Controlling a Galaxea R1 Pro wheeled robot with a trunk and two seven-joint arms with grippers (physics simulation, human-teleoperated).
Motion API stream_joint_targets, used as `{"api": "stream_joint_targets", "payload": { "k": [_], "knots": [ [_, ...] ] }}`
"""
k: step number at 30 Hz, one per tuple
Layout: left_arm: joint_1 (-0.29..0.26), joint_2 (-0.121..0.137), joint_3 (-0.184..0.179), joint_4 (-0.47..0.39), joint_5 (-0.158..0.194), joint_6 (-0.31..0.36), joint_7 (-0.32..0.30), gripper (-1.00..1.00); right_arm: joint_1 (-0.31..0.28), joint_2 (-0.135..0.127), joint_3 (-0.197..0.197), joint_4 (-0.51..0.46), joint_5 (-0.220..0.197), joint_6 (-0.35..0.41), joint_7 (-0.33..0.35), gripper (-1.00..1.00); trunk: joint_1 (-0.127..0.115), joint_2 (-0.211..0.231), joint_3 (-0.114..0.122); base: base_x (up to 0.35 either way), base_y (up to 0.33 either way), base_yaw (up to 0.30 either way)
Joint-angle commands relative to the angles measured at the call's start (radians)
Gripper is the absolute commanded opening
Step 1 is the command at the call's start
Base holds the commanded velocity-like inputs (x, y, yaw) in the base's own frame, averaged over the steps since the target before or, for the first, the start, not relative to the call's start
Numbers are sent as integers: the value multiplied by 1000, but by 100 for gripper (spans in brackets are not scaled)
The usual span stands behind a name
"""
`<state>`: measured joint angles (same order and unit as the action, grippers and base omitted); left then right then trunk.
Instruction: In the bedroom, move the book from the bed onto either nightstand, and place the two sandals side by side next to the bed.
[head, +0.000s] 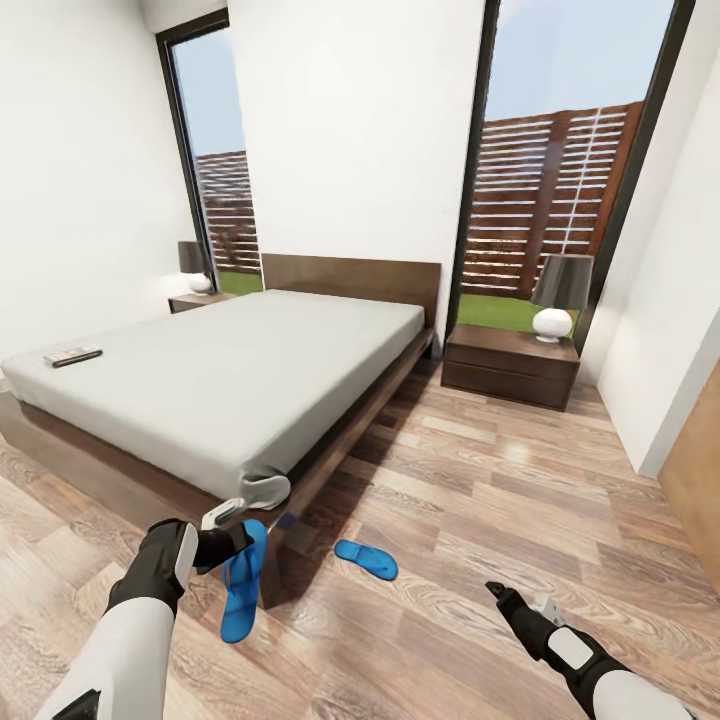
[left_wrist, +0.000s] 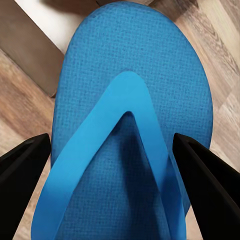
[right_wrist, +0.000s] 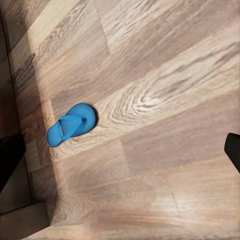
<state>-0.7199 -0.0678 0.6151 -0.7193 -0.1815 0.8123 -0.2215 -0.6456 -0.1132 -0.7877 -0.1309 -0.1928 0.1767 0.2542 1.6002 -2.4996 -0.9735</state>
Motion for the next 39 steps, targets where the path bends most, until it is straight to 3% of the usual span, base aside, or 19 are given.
{"api": "stream_joint_targets", "payload": {
  "k": [1, 10, 39],
  "knots": [
    [-1, -1, 7, -2, -10, 4, -9, -100, 0, 0, 1, -1, -10, 7, 2, 100, 0, 0, -1, 0, 0, -3],
    [-1, -1, 6, -2, -10, 4, -9, -100, 0, 0, 2, -4, -6, 7, 3, 100, 0, 0, -1, 0, 0, -60],
    [-1, -2, 6, 0, -10, 4, -9, -100, 0, 0, 2, -3, -11, 7, 2, 100, 0, 0, -12, 0, 0, -227]
  ]
}}
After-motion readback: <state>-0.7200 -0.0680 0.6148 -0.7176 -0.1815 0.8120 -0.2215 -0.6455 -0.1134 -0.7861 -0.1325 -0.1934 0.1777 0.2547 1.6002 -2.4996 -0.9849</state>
